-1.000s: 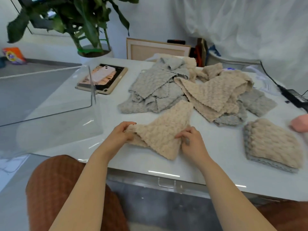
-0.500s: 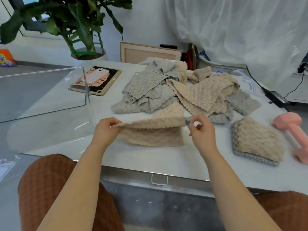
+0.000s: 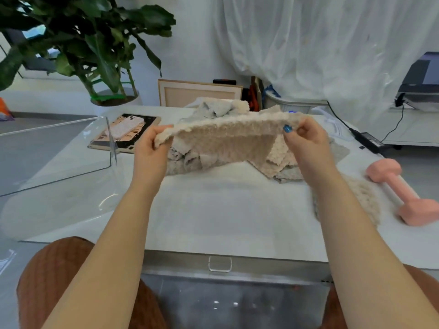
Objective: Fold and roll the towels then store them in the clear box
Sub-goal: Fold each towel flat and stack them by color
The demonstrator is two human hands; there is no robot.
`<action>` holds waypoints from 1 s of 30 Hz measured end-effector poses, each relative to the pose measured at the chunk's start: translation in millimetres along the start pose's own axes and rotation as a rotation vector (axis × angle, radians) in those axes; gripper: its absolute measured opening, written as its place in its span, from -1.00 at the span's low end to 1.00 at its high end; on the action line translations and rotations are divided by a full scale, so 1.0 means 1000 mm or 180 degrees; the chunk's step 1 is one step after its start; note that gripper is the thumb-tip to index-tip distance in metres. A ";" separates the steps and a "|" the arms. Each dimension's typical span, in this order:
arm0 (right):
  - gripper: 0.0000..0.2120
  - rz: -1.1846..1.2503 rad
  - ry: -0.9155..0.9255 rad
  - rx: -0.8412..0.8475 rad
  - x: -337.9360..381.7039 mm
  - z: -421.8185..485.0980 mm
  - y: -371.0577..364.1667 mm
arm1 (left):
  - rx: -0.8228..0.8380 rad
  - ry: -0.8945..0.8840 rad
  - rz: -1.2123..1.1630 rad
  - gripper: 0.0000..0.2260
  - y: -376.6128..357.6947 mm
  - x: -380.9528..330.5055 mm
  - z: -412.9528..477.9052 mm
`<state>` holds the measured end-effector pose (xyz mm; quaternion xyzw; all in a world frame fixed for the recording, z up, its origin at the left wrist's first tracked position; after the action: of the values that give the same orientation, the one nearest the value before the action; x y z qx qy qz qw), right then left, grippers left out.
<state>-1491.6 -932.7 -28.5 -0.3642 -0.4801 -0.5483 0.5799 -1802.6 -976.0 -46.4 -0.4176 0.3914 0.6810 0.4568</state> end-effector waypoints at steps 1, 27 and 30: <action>-0.91 -0.0065 -0.0019 0.0115 -0.008 -0.010 0.002 | 0.0134 -0.0040 0.0195 -0.85 0.001 0.002 -0.014; -0.88 -0.1933 -0.1345 0.0307 -0.161 -0.056 -0.008 | 0.0806 0.1676 0.1258 -0.69 -0.002 0.157 -0.072; -0.92 -0.1942 -0.1318 0.0098 -0.165 -0.039 -0.014 | 0.0579 0.1469 0.1609 -0.81 -0.011 0.152 -0.054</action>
<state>-1489.2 -924.5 -198.8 -0.2987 -0.6820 -0.6033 0.2858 -1816.8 -977.5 -207.5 -0.4081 0.6343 0.6226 0.2087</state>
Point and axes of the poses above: each hand's wrist, its own z-axis towards the middle knuckle, its own y-axis out of the back of the hand, x = y × z, the point moved 7 cm from there along z, towards the middle knuckle, and after that the axes turned 10 degrees about x, right-handed, at the moved point
